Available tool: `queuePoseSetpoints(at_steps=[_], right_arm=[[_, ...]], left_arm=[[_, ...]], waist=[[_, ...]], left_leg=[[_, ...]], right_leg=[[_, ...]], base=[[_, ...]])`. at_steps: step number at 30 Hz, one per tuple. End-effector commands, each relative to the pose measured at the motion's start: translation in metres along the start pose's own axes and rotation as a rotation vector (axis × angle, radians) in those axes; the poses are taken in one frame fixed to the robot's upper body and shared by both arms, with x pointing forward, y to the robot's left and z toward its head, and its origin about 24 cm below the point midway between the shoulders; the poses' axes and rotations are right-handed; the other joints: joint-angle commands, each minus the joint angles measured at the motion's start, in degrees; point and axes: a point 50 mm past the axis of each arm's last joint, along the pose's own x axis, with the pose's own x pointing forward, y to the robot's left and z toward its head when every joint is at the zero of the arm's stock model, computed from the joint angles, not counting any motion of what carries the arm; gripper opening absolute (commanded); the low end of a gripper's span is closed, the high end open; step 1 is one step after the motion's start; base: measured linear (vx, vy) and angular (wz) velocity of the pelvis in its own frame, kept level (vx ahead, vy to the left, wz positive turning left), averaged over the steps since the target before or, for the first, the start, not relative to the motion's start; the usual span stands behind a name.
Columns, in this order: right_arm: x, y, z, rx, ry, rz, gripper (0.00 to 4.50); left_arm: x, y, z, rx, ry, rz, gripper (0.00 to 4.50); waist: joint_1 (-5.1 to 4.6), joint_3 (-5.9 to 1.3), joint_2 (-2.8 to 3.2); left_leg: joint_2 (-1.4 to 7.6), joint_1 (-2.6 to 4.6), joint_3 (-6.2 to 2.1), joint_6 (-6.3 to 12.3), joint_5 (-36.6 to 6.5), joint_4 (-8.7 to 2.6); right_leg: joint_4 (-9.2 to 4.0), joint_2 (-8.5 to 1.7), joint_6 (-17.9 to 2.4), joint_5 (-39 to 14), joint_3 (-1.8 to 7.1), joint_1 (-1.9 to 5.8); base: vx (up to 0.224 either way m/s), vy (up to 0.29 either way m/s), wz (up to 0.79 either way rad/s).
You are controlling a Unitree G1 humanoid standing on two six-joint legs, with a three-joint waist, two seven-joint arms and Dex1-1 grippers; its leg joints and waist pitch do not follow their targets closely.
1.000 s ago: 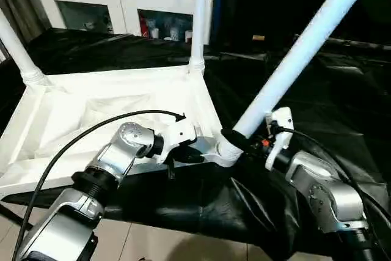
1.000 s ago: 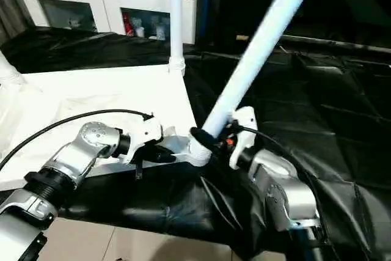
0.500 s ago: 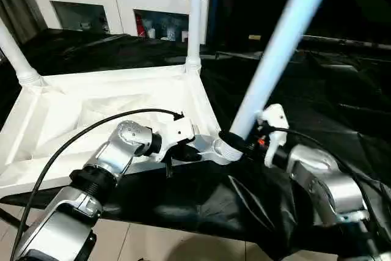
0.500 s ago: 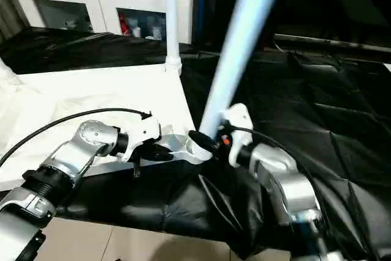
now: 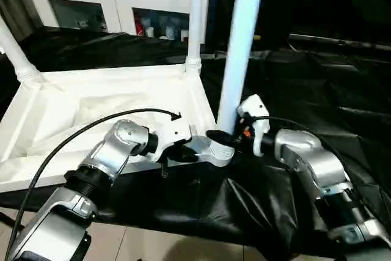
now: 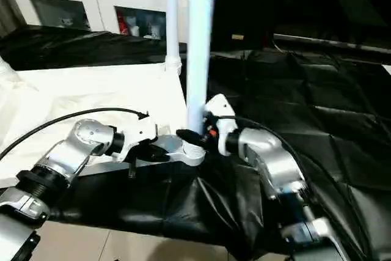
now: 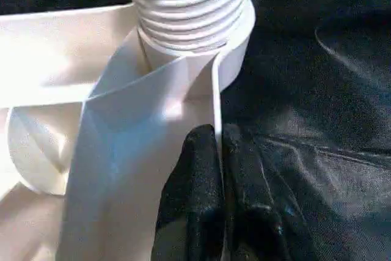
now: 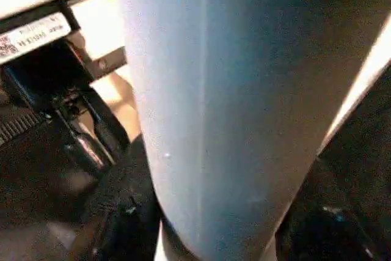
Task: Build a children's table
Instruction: Insert table leg to table base
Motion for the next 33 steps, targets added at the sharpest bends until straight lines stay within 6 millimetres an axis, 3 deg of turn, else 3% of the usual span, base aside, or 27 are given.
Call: queuePoseSetpoints(at_steps=[1, 7, 16, 17, 19, 20, 25, 26, 30, 31, 33], right_arm=[[0.000, 0.001, -0.028, 0.071, 0.127, 0.015, 1.91], [0.003, -0.001, -0.024, 0.080, 0.127, 0.052, 1.91], [-0.001, -0.007, -0.028, 0.184, 0.045, -0.021, 1.91], [-0.004, -0.008, -0.031, 0.218, 0.023, -0.047, 1.91], [-0.006, -0.010, -0.034, 0.239, 0.006, -0.074, 1.91], [-0.007, -0.010, -0.036, 0.257, -0.006, -0.089, 1.91], [-0.012, -0.010, -0.045, 0.294, -0.048, -0.153, 1.90], [-0.013, -0.008, -0.049, 0.307, -0.063, -0.163, 1.90], [-0.014, -0.004, -0.058, 0.343, -0.101, -0.208, 1.90], [-0.014, -0.001, -0.062, 0.332, -0.099, -0.221, 1.90], [-0.014, 0.002, -0.064, 0.312, -0.098, -0.231, 1.90]], left_arm=[[-0.002, -0.001, -0.004, 0.013, 0.048, -0.007, 0.00], [-0.002, -0.002, -0.004, 0.012, 0.051, -0.004, 0.00], [-0.003, -0.001, -0.004, 0.010, 0.053, 0.007, 0.00], [-0.003, -0.001, -0.004, 0.012, 0.057, 0.011, 0.00], [-0.003, -0.001, -0.004, 0.012, 0.057, 0.012, 0.00], [-0.004, -0.001, -0.004, 0.012, 0.059, 0.014, 0.00], [-0.004, 0.001, -0.004, 0.016, 0.061, 0.021, 0.00], [-0.004, 0.002, -0.003, 0.016, 0.061, 0.023, 0.00], [-0.003, 0.003, -0.002, 0.017, 0.059, 0.026, 0.00], [-0.003, 0.004, -0.001, 0.019, 0.059, 0.028, 0.00], [-0.002, 0.004, -0.001, 0.020, 0.061, 0.028, 0.00]], waist=[[-0.07, -2.99, 0.32], [-0.14, -2.90, 0.03], [-0.25, -2.97, 0.37], [-0.25, -2.94, 0.70], [-0.27, -2.99, 0.62], [-0.34, -2.96, 1.01], [-0.45, -2.84, 0.92], [-0.39, -2.84, 1.55], [-0.51, -2.87, 1.26], [-0.46, -2.86, 1.74], [-0.50, -2.76, 1.67]], left_leg=[[0.23, -0.06, 0.36, 0.04, -12.37, -3.85], [0.27, -0.05, 0.33, 0.13, -12.84, -3.92], [0.21, 0.00, 0.32, -0.12, -13.19, -3.92], [0.24, 0.07, 0.30, -0.25, -13.45, -3.98], [0.20, 0.04, 0.27, -0.33, -13.60, -3.98], [0.22, 0.10, 0.29, -0.41, -14.09, -4.00], [0.18, 0.14, 0.23, -0.46, -15.57, -4.08], [0.18, 0.21, 0.09, -0.65, -15.96, -4.15], [0.20, 0.13, 0.08, -0.56, -16.29, -4.24], [0.19, 0.16, 0.03, -0.66, -16.30, -4.25], [0.14, 0.17, 0.09, -0.72, -17.11, -4.27]], right_leg=[[-4.47, -3.04, -10.08, -13.74, 2.45, 2.73], [-4.75, -3.13, -9.27, -16.79, 2.46, 2.69], [-4.78, -3.09, -9.67, -16.15, 2.45, 2.69], [-4.84, -3.05, -9.81, -15.91, 2.43, 2.61], [-4.78, -3.04, -9.97, -15.64, 2.39, 2.71], [-4.90, -3.01, -10.02, -15.51, 2.41, 2.61], [-5.11, -3.04, -9.73, -17.72, 2.30, 2.53], [-5.13, -3.09, -9.50, -18.55, 2.30, 2.51], [-5.11, -2.94, -9.65, -17.63, 2.29, 2.52], [-5.08, -2.96, -9.74, -17.49, 2.29, 2.52], [-5.30, -2.94, -9.55, -18.27, 2.30, 2.43]], base=[[0.000, 0.000, 0.00], [0.000, 0.000, 0.00], [0.000, 0.000, 0.00], [0.000, 0.000, 0.00], [0.000, 0.000, 0.00], [0.000, 0.000, 0.00], [0.000, 0.000, 0.00], [0.000, 0.000, 0.00], [0.000, 0.000, 0.00], [0.000, 0.000, 0.00], [0.000, 0.000, 0.00]])
